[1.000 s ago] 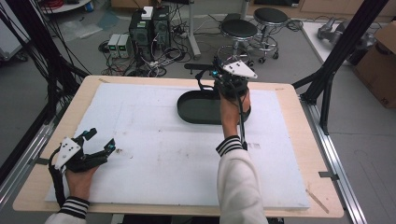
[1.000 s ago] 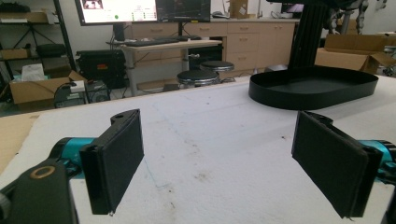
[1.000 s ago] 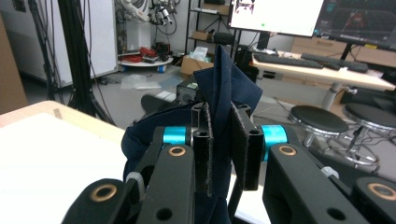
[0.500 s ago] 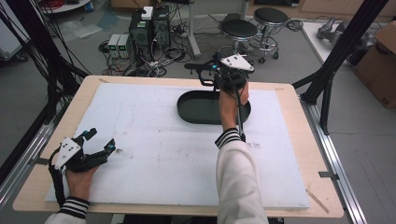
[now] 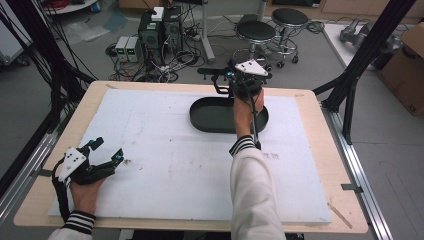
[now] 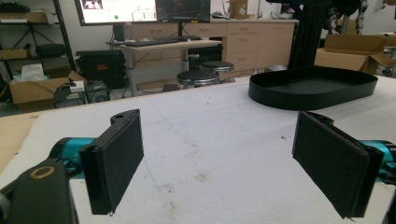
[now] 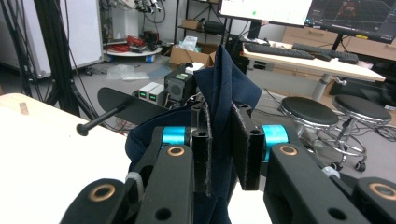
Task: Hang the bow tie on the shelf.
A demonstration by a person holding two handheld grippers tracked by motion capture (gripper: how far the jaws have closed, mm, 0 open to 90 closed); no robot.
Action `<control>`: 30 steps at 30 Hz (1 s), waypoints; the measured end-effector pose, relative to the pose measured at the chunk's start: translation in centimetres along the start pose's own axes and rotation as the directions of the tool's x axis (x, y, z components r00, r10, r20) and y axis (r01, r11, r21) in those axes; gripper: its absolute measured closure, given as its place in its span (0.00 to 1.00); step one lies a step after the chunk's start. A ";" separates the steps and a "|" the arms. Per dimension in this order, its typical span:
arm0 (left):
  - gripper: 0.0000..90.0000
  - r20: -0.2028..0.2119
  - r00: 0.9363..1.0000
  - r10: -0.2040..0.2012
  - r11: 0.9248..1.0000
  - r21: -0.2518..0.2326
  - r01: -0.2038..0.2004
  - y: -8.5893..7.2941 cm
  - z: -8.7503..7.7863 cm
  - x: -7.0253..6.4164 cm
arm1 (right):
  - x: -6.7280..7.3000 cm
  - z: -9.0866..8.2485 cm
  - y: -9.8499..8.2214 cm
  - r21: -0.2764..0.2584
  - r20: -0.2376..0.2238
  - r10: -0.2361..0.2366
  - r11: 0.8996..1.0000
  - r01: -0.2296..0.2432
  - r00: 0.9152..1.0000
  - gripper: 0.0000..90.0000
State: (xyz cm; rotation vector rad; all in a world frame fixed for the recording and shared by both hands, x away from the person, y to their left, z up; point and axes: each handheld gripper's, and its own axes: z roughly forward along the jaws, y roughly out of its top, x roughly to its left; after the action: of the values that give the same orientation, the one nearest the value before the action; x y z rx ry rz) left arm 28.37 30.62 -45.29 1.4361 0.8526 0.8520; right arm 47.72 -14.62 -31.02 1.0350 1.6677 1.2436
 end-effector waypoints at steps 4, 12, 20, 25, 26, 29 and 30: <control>0.19 0.002 1.000 -0.001 1.000 0.003 0.001 0.0 0.0 0.0 | -0.1 0.3 -0.3 0.022 0.005 0.007 1.000 -0.007 1.000 0.88; 0.19 0.001 1.000 0.000 1.000 0.004 0.000 0.0 0.0 0.0 | -0.2 0.6 -0.6 0.045 0.005 0.003 0.999 -0.003 1.000 0.87; 0.19 0.000 1.000 0.000 1.000 0.002 0.000 0.0 0.0 0.0 | -0.1 0.7 -0.6 0.061 0.008 -0.005 0.998 0.005 1.000 0.85; 0.19 0.000 1.000 0.001 1.000 0.003 -0.001 0.0 0.0 0.0 | -0.1 0.6 -0.6 0.066 0.008 -0.014 0.998 0.014 1.000 0.83; 0.19 0.000 1.000 0.001 1.000 0.003 -0.001 0.0 0.0 0.0 | -0.2 0.6 -0.6 0.067 0.010 -0.015 0.998 0.015 1.000 0.83; 0.19 0.001 1.000 0.001 1.000 0.002 -0.001 0.0 0.0 0.0 | -0.1 0.5 -0.5 0.072 0.016 -0.018 0.997 0.017 1.000 0.79; 0.19 0.001 1.000 0.001 1.000 0.002 -0.001 0.0 0.0 0.0 | -0.1 0.4 -0.5 0.072 0.017 -0.020 0.997 0.018 1.000 0.78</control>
State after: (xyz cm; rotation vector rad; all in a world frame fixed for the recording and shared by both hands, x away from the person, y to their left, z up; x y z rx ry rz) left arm 28.34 30.61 -45.28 1.4391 0.8521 0.8517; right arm 48.07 -14.71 -31.54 1.0678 1.7163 1.1665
